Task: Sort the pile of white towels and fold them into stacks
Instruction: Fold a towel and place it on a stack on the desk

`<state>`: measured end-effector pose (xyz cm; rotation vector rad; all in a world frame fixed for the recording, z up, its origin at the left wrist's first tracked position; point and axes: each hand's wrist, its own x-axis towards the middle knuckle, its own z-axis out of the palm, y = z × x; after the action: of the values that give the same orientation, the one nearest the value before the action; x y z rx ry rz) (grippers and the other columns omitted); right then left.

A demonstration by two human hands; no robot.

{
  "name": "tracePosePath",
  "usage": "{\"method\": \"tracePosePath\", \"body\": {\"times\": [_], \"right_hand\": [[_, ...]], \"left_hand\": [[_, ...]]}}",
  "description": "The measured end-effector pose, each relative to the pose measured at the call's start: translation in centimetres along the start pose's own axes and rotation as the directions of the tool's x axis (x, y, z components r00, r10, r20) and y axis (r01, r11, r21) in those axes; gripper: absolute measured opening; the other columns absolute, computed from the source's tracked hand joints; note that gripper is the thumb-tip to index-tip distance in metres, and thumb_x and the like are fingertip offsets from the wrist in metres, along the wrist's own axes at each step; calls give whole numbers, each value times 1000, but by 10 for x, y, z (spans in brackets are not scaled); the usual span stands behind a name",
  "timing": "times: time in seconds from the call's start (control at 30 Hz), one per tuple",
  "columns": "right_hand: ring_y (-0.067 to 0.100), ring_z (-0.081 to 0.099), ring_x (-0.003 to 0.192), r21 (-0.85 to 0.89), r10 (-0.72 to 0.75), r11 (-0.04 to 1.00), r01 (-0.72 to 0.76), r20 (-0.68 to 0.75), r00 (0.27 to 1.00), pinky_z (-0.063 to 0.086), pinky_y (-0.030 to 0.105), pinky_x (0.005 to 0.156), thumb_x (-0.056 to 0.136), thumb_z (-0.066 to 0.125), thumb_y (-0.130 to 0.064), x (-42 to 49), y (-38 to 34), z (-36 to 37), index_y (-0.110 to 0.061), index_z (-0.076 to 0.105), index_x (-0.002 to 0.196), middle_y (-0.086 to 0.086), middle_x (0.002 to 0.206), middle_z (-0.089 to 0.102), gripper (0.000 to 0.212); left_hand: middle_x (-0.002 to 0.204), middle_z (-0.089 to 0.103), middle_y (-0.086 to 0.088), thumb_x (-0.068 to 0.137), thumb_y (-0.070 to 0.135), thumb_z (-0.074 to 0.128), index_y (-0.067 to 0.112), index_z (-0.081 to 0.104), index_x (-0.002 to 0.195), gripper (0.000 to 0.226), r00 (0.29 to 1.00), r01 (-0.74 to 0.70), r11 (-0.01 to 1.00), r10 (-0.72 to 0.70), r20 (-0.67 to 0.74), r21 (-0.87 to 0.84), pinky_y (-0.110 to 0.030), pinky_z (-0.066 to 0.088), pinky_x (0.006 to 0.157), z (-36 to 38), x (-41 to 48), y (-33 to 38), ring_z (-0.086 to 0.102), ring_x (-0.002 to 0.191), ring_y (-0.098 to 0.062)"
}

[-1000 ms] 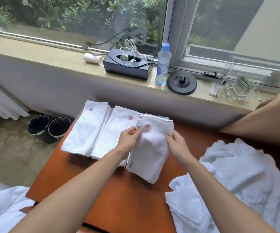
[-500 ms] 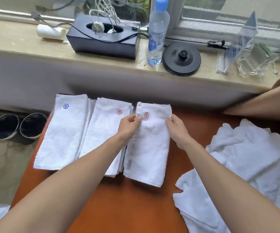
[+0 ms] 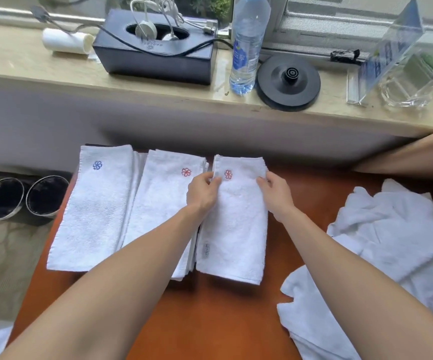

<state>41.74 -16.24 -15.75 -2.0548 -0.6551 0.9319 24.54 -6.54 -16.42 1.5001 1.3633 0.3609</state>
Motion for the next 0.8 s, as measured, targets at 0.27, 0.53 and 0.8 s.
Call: {"method": "tracePosePath", "body": {"times": [0.27,0.53,0.8], "right_hand": [[24,59,85,-72,-41,997,40,-20,999,49,41,77,106,51,-28,8,1,11,-1,61,108,19,105,68,29],[9,53,133,35,-108,994,105,97,989,51,38,107,100,63,-25,-81,25,13,-48,13,158,-15,153,46,80],[8,48,136,-193,-63,976,105,212,975,31,3,102,98,59,-11,-179,67,13,-26,52,147,-6,145,50,52]], "left_hand": [[111,67,-5,102,30,52,21,61,112,16,1000,11,999,-11,-3,45,-35,46,81,-4,2,4,63,102,-28],[147,41,31,98,20,57,41,27,155,68,988,-123,986,132,75,-115,-8,36,100,-5,-82,-43,42,130,14],[151,48,8,99,12,54,19,47,149,51,971,-98,995,92,220,19,-7,28,106,-21,-143,-70,42,140,0]]}}
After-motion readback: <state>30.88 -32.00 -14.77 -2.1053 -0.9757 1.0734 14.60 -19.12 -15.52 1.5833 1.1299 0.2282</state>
